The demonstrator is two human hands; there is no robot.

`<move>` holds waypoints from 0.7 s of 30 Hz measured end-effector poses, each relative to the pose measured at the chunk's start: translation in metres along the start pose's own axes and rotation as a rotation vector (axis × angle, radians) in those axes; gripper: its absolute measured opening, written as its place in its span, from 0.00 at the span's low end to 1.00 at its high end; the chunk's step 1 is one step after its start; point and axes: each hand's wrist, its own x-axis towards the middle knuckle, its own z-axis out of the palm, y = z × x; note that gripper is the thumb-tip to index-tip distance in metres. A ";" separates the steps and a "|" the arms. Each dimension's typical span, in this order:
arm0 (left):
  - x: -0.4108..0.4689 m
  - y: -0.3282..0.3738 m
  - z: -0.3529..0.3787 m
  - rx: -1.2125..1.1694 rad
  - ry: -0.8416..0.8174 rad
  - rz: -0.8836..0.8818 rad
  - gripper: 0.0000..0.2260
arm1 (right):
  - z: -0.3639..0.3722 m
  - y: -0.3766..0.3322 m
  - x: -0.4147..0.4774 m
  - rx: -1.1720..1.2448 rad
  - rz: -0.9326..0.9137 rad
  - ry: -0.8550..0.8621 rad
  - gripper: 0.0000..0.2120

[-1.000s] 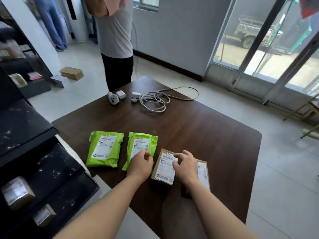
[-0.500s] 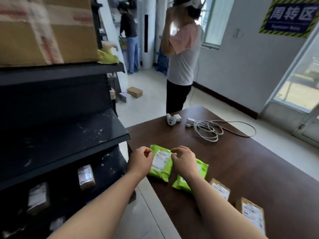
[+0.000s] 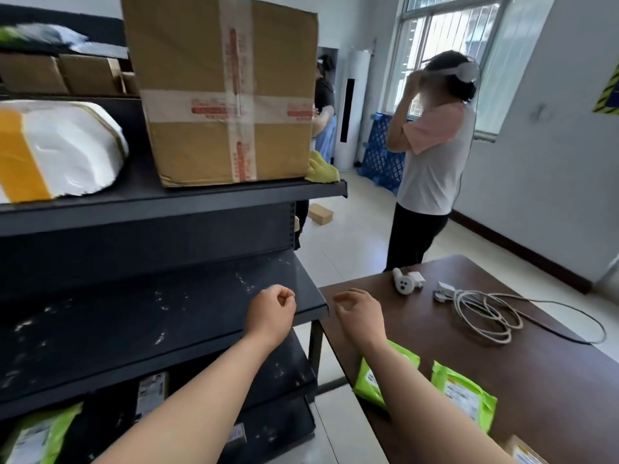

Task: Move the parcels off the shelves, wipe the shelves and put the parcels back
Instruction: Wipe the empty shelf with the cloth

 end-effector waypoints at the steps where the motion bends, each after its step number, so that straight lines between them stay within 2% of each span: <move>1: 0.005 -0.002 -0.006 -0.004 0.007 -0.002 0.06 | 0.004 -0.006 0.003 0.001 -0.009 -0.004 0.12; 7: 0.029 -0.003 -0.035 0.008 0.058 0.064 0.07 | 0.012 -0.037 0.026 0.025 -0.024 0.008 0.13; 12: 0.056 0.024 -0.057 0.187 0.231 0.360 0.12 | -0.007 -0.067 0.056 0.091 -0.132 0.127 0.12; 15: 0.071 0.046 -0.069 0.267 0.369 0.473 0.14 | -0.024 -0.088 0.080 0.130 -0.196 0.240 0.13; 18: 0.084 0.062 -0.077 0.359 0.464 0.506 0.16 | -0.041 -0.108 0.107 0.148 -0.258 0.311 0.16; 21: 0.092 0.068 -0.081 0.434 0.499 0.464 0.17 | -0.052 -0.121 0.136 0.057 -0.264 0.270 0.19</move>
